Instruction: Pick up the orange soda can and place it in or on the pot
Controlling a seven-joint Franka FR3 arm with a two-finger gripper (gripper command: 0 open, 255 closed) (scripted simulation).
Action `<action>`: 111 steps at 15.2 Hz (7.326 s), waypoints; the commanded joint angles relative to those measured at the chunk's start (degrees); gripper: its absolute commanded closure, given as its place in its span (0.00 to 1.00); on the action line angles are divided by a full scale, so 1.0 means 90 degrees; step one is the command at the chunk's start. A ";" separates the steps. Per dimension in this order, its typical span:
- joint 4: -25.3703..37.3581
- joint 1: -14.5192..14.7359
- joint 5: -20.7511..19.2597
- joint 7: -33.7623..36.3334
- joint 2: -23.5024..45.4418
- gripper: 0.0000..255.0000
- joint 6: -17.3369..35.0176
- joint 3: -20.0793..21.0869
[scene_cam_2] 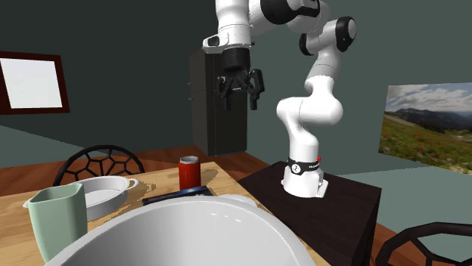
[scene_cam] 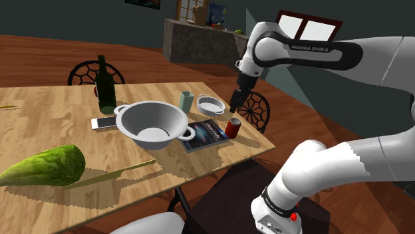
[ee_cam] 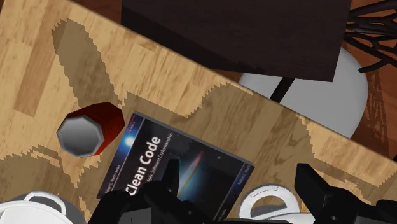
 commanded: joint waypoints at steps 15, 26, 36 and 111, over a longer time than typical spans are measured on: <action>0.0162 -0.0510 -0.0488 -0.1570 0.2781 0.00 0.2846 -0.1446; 0.0420 -0.0574 0.0040 -0.2336 0.4248 0.00 0.4060 -0.1819; 0.0381 -0.0572 0.0108 -0.2385 0.4359 1.00 0.4201 -0.1818; 0.5585 0.1096 0.0152 0.1602 0.5308 1.00 -0.0006 0.0453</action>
